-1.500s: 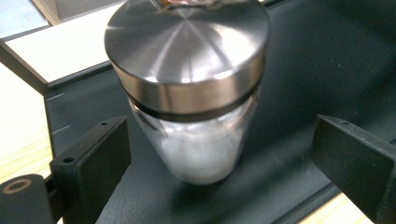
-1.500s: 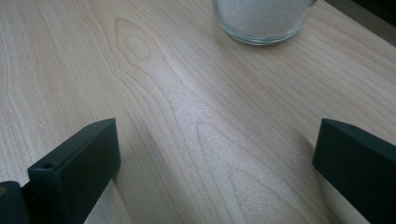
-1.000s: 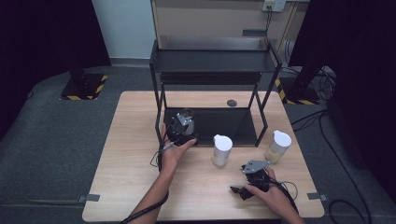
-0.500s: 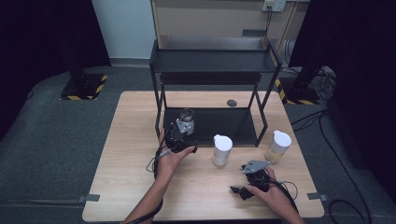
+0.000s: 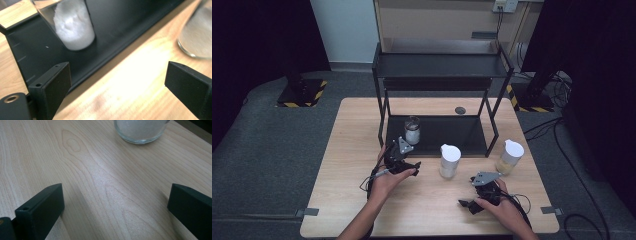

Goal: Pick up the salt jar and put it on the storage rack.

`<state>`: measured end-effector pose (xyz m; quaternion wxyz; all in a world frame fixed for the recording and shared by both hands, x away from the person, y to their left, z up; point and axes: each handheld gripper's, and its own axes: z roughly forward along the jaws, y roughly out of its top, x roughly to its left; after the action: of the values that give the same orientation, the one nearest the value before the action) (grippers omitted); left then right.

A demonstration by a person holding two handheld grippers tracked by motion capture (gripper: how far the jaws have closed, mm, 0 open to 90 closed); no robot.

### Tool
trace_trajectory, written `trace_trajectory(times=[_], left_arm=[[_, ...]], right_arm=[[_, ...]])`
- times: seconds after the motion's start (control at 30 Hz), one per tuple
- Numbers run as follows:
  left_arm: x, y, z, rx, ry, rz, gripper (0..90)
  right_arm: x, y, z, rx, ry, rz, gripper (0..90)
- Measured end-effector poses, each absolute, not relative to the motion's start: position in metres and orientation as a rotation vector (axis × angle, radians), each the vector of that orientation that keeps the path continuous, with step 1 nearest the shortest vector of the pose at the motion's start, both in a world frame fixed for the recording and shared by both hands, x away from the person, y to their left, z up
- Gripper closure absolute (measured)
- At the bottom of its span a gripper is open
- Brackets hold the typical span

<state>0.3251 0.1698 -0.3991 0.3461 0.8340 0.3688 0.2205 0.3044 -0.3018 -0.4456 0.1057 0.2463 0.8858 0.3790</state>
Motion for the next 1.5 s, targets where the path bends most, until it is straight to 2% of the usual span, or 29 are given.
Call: trace_trajectory(times=[1.03, 1.5], left_arm=[[0.298, 0.192, -0.406, 2.236, 0.859, 0.508, 5.8], [0.288, 0.218, -0.407, 2.234, 0.893, 0.503, 5.8]], right_arm=[[0.304, -0.302, -0.446, 0.726, 2.61, 1.117, 1.2], [0.304, -0.302, -0.446, 0.727, 2.61, 1.117, 1.2]])
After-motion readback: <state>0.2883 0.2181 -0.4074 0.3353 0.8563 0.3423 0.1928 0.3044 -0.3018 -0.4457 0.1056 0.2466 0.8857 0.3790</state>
